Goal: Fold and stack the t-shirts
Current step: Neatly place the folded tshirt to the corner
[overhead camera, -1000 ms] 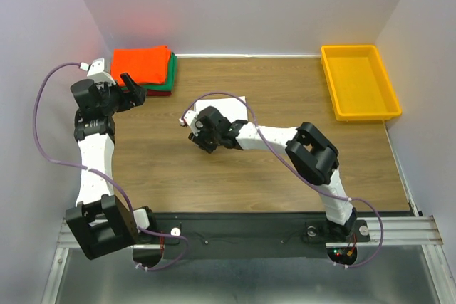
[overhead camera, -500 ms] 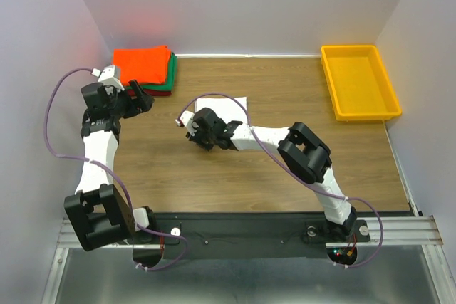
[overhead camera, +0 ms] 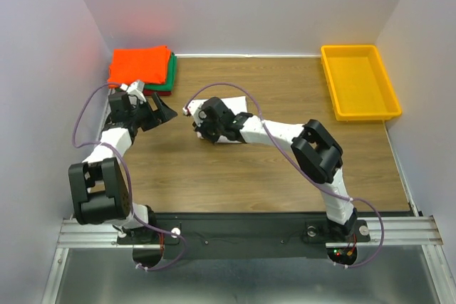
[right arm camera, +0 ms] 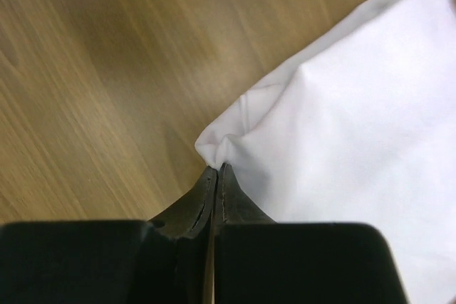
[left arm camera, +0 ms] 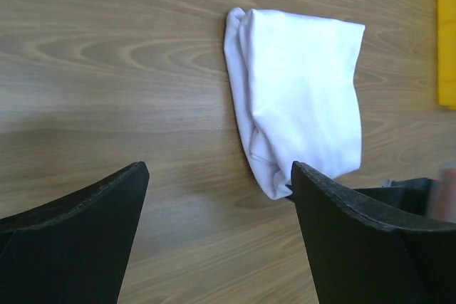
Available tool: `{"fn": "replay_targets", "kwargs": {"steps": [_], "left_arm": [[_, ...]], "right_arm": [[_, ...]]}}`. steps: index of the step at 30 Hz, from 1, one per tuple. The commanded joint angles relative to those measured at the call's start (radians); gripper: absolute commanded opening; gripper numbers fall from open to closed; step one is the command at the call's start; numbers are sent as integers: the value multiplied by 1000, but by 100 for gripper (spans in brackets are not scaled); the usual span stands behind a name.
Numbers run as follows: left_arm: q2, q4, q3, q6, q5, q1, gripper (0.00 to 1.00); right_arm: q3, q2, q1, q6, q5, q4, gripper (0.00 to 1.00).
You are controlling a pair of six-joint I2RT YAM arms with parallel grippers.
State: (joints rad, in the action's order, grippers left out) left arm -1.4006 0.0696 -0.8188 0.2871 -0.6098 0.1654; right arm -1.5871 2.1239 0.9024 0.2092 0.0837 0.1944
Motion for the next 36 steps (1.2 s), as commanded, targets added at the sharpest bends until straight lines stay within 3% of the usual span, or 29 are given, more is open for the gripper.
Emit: {"fn": "replay_targets", "kwargs": {"steps": [1,8,16,27,36], "left_arm": [[-66,156,10,136,-73,-53,93],[-254,196,-86,280,-55,-145,93],[-406,282,-98,440,-12,-216,93],[-485,351,-92,553,68,-294,93],[-466,317,-102,583,223,-329,83]], "right_arm": [[-5,-99,-23,-30,59,-18,1],[10,-108,-37,-31,80,-18,1],[6,-101,-40,-40,136,-18,1],[-76,-33,-43,-108,91,-21,1],[-136,-25,-51,-182,-1,-46,1]]}}
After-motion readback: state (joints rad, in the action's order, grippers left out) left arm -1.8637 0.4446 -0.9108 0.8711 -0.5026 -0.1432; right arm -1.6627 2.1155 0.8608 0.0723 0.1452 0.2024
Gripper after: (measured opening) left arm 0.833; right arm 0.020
